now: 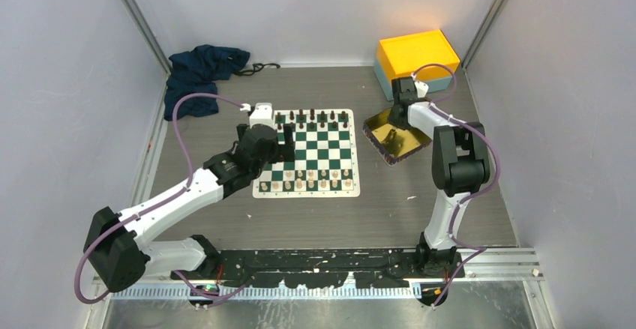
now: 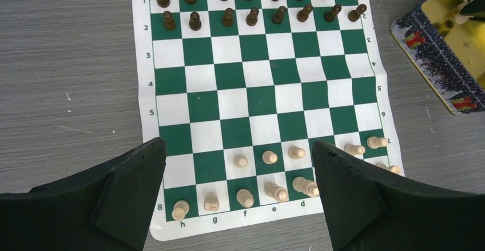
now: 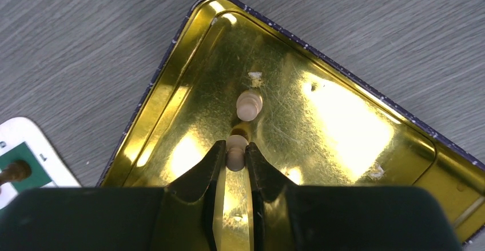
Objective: Set up the chess pieces on the board
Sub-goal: Pick up the chess piece from the storage box, then place the chess piece on the chessboard.
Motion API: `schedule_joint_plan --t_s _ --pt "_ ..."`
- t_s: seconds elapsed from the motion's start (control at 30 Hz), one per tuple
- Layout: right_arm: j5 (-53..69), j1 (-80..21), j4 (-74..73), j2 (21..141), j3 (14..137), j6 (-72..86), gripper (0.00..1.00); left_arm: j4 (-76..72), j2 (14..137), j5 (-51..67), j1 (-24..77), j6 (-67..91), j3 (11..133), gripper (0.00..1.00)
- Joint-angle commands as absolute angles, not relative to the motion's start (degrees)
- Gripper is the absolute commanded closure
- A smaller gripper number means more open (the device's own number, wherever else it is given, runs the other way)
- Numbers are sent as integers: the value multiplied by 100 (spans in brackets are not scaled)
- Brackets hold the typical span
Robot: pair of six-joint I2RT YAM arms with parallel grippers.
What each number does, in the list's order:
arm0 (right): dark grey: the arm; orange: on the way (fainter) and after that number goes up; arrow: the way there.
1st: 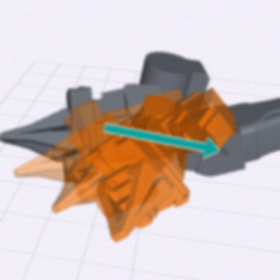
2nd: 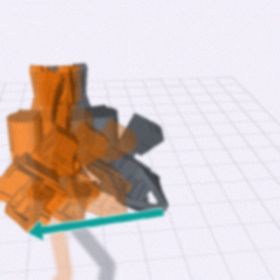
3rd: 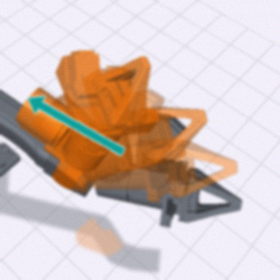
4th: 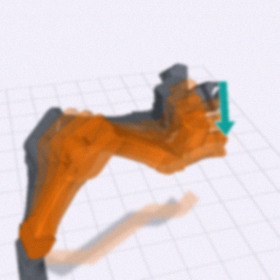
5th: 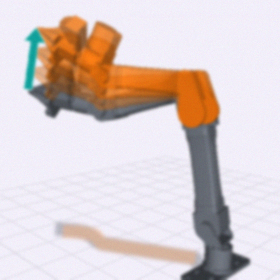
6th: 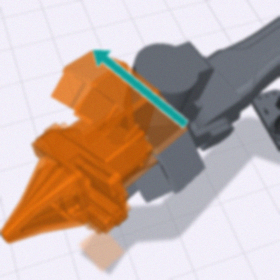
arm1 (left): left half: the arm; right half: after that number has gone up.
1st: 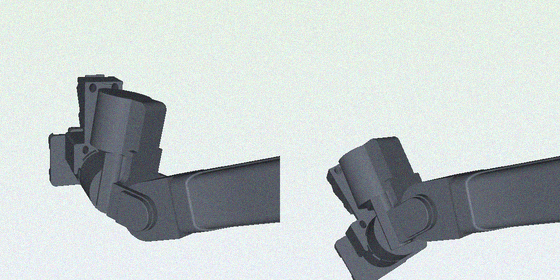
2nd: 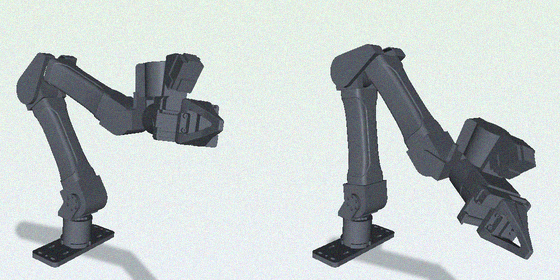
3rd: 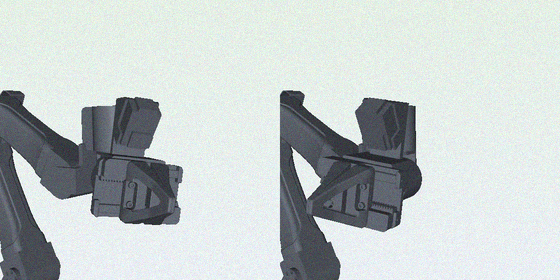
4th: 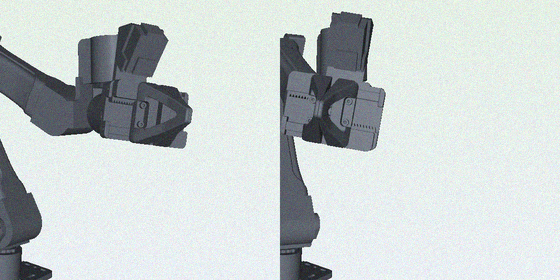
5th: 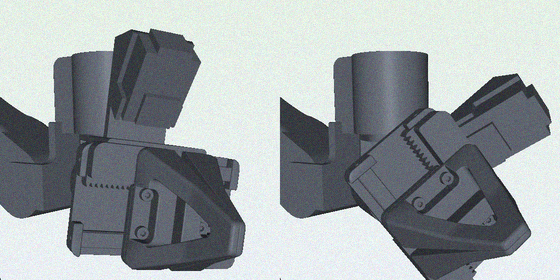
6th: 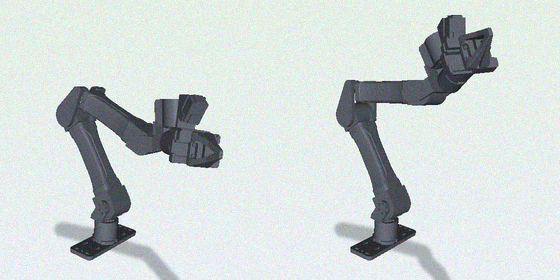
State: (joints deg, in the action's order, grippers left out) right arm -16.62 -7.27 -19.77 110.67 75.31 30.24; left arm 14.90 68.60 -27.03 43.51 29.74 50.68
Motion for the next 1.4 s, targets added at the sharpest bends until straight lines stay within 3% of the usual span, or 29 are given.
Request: schedule_joint_plan --t_s 0.0,0.27,0.6,0.9,1.37 --pt "-1575 -717 -1761 10403 7533 2930 99 1389 6496 -2898 4377 3057 5033 1" --pt "-1604 -1201 -2049 9879 7565 2680 99 1715 5900 -3082 4377 3156 4813 1" --pt "-2206 -3309 -2429 9663 7767 2490 99 2293 4526 -3483 4377 3645 4231 1" --pt "-2413 -4898 -2756 10662 8911 2557 100 2776 3672 -3726 4377 3927 4116 1" --pt "-2353 -5702 -3537 12521 10907 2713 99 3088 2994 -3814 4377 3902 4052 1"
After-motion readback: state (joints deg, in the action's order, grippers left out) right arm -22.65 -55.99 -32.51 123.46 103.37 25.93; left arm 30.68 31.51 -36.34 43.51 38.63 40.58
